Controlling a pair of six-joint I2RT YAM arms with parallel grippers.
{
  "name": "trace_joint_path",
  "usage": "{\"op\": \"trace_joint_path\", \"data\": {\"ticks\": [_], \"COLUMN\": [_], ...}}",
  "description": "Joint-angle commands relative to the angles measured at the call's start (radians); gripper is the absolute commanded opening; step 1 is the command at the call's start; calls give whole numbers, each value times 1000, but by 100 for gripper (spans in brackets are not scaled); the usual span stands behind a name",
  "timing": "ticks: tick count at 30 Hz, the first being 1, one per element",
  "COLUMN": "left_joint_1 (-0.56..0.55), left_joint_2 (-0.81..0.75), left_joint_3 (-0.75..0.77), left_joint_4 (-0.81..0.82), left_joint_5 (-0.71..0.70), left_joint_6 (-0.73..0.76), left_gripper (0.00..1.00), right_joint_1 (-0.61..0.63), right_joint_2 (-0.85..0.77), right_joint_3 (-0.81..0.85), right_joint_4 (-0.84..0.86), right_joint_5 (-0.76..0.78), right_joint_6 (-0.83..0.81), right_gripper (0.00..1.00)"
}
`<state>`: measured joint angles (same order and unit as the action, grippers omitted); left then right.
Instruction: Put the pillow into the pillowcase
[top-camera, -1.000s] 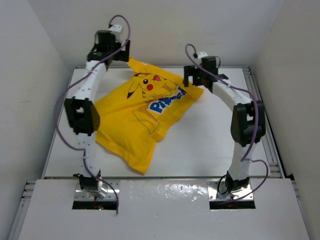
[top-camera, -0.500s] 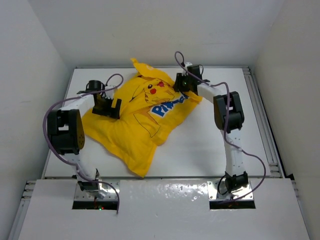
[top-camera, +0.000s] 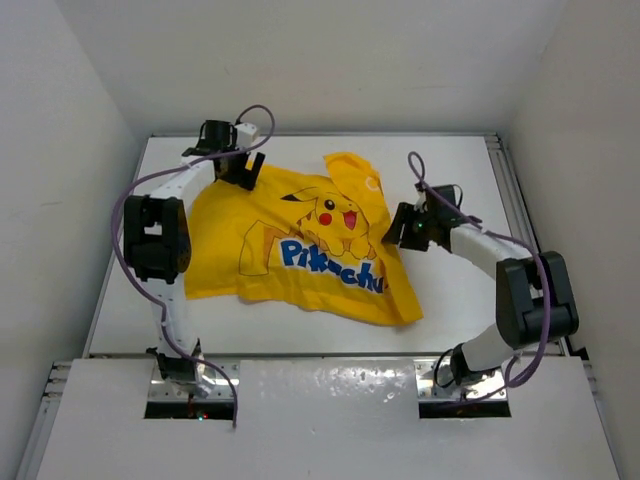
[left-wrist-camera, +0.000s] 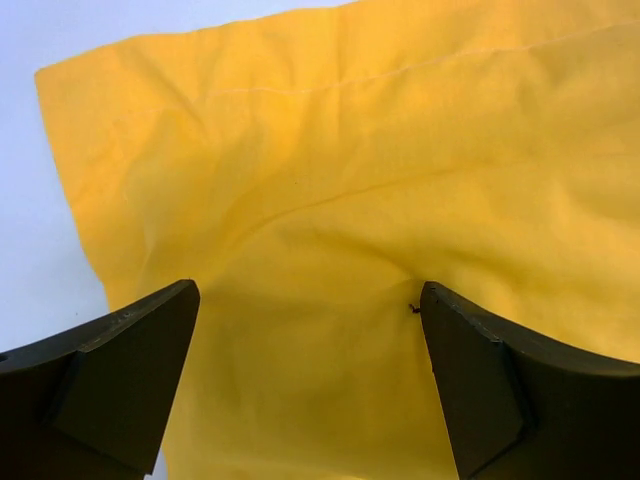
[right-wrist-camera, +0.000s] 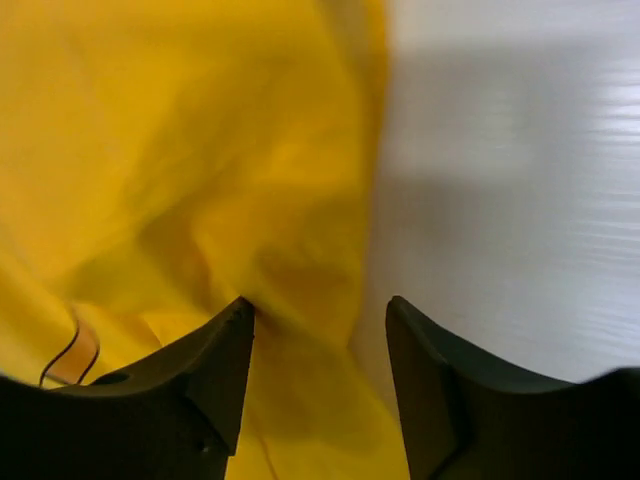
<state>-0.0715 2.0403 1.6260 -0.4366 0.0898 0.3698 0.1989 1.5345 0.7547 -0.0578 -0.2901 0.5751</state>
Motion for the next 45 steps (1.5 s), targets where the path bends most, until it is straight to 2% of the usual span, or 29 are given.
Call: {"op": "trace_joint_path", "data": {"ticks": [1, 2, 4, 6, 9, 12, 15, 17, 19, 21, 23, 24, 25, 26, 27, 28, 34, 35, 38, 43, 45], "left_joint_1": [15, 45, 71, 145, 223, 280, 294, 297, 299, 297, 299, 297, 297, 297, 297, 303, 323, 325, 328, 341, 363], "left_joint_2": [-43, -92, -165, -221, -331, -344, -322, -319, -312, -290, -275, -256, -246, -224, -212, -204, -207, -215, -232, -261, -266], "left_joint_3": [6, -11, -64, -103, -219, -281, -339, -403, -436, -442, -437, -428, -423, -417, -414, -414, -468, -488, -518, -560, -568], "left_joint_4": [-56, -69, -111, -129, -117, -125, -152, -116, -96, -91, -99, -103, -119, -125, -132, -137, -93, -77, -65, -36, -39], "left_joint_5": [-47, -29, -4, 8, 19, 33, 73, 82, 100, 157, 200, 211, 223, 223, 223, 211, 73, 29, -33, -85, -84], "left_joint_6": [-18, -29, -63, -66, -59, -45, -17, -6, -2, 4, 6, 9, 11, 20, 23, 23, 96, 134, 170, 202, 212], "left_gripper": [93, 94, 95, 97, 99, 100, 100, 100, 100, 98, 85, 76, 51, 20, 19, 0, 0, 0, 0, 0, 0], "right_joint_1": [-85, -81, -47, -6, 135, 212, 253, 267, 278, 255, 231, 208, 198, 177, 163, 149, -36, -124, -235, -340, -378], "right_joint_2": [2, 9, -5, -45, -73, -19, 67, 93, 131, 159, 170, 164, 144, 119, 119, 93, 27, 41, 105, 269, 353], "right_joint_3": [196, 277, 331, 362, 362, 386, 457, 472, 476, 500, 508, 500, 479, 451, 451, 421, 296, 276, 273, 371, 399], "right_joint_4": [-244, -326, -361, -355, -306, -307, -367, -358, -332, -324, -312, -300, -275, -254, -254, -237, -165, -146, -114, -125, -142], "right_joint_5": [92, 180, 259, 311, 336, 353, 393, 416, 446, 499, 506, 506, 496, 487, 476, 459, 303, 264, 206, 143, 146], "right_joint_6": [-69, -137, -187, -233, -293, -319, -334, -334, -325, -281, -223, -209, -190, -182, -175, -161, -49, -23, 37, 152, 178], "right_gripper": [56, 57, 59, 59, 58, 61, 62, 62, 59, 46, 34, 21, 16, 7, 4, 2, 0, 0, 0, 0, 15]}}
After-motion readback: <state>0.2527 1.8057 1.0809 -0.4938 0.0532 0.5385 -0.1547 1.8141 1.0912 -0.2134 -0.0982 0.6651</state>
